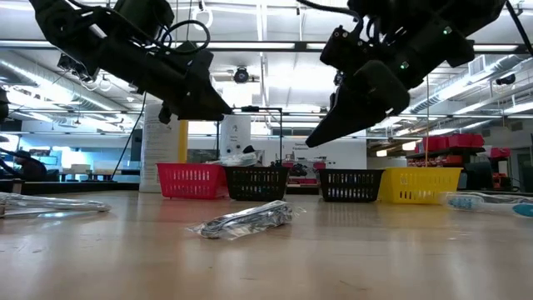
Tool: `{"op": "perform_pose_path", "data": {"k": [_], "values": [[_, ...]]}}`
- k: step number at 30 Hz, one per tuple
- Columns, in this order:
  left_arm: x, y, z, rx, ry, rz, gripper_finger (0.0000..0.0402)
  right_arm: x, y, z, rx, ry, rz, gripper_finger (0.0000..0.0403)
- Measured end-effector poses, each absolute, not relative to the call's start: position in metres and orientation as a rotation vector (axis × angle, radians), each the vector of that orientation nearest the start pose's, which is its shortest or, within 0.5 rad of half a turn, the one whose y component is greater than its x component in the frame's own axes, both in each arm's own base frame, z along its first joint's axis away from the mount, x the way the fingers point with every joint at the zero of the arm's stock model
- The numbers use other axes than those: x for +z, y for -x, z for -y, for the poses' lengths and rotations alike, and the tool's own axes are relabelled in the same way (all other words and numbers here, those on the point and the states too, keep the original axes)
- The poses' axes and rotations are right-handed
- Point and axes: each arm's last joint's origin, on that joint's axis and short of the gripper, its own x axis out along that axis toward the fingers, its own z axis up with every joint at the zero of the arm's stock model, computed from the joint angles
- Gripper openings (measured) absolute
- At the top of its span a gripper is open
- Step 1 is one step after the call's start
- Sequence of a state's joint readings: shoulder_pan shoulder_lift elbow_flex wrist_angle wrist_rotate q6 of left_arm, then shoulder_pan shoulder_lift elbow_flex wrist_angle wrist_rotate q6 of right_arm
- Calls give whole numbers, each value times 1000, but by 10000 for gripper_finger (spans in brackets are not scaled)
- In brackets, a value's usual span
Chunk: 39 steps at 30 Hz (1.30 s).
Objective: Pick & Place Travel size toiletries
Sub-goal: Put the blue toothbrush into the red basket
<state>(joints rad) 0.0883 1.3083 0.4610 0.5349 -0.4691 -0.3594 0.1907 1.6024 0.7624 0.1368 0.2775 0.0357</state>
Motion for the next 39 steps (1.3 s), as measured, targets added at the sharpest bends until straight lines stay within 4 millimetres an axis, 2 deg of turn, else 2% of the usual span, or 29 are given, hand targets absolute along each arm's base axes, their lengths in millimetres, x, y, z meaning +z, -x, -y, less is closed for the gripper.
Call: {"op": "perform_pose_path", "data": {"k": [5, 10, 18, 27, 39], "values": [[186, -246, -34, 582, 292, -213, 155, 163, -306, -44, -115, 121, -684, 81], [185, -246, -34, 581, 268, -225, 155, 163, -306, -47, -41, 95, -688, 81], [185, -246, -34, 580, 296, -217, 155, 165, -308, -47, -65, 34, -663, 81], [185, -246, -34, 558, 300, -222, 155, 169, -311, -46, -81, 132, -609, 81], [185, -246, -34, 565, 340, -211, 155, 170, -313, -35, -114, 100, -605, 81]]}}
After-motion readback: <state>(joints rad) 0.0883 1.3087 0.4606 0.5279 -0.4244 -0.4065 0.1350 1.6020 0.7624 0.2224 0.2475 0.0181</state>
